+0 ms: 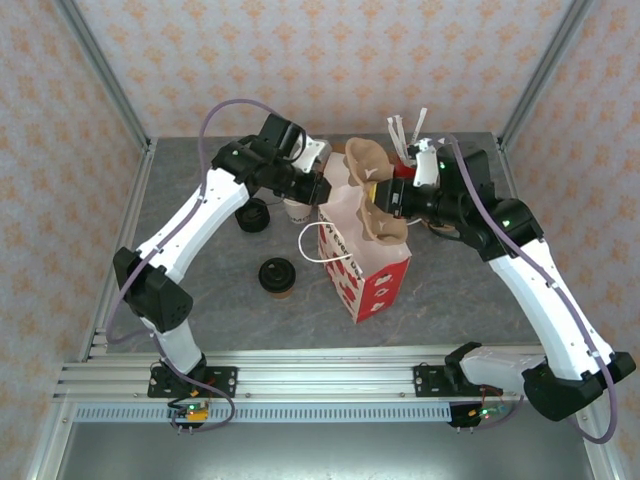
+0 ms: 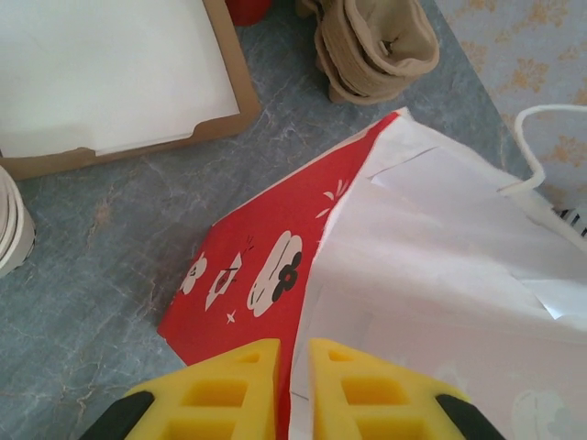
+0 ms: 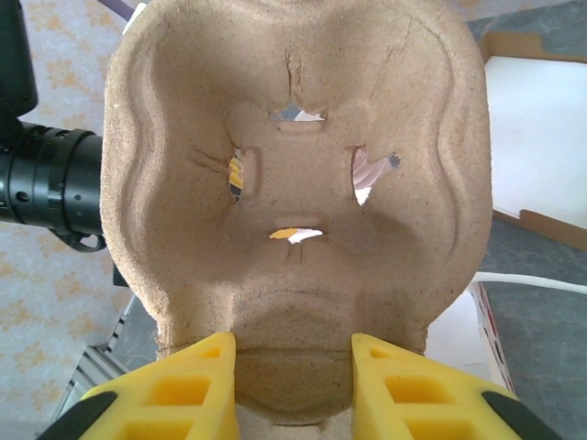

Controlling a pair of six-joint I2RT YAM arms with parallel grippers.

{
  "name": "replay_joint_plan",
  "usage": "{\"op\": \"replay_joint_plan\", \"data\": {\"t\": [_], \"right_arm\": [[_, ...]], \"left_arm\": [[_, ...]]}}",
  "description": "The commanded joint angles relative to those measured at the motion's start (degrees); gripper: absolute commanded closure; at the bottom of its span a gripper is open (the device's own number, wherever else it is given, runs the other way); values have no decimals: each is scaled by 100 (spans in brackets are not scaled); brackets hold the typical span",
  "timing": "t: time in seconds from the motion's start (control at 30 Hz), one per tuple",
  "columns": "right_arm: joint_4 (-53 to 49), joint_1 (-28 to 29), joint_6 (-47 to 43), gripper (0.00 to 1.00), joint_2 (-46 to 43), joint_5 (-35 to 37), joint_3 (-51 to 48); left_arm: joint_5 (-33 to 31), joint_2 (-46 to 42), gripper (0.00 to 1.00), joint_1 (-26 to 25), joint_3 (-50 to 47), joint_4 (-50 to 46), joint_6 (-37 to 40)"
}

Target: Pack the takeout coffee

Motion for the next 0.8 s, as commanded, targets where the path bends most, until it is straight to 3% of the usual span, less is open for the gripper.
{"op": "replay_joint_plan", "data": {"t": [0.0,0.1,0.27,0.47,0.63,0.77], "right_arm": [[473,105,-33,71,-8,-135,-137],[531,157,-53,71,28,-191,-232],[588,188,-36,71,21,-266,-416],[599,204,-33,71,0,-371,-564],[634,225,-59,71,19,-413,-629],[593,218,-128,71,62,-413,-628]], "left_arm": [[-169,-153,82,-8,-205,288,-302],[-196,-204,77,-4,-274,285,-327],[-340,-382,57,-5,-331,285,-405],[-453,-892,40,4,-680,492,-578],[-710,-1580,33,6,-1266,596,-709],[-467,-2378,30,12,-2136,837,-906]]}}
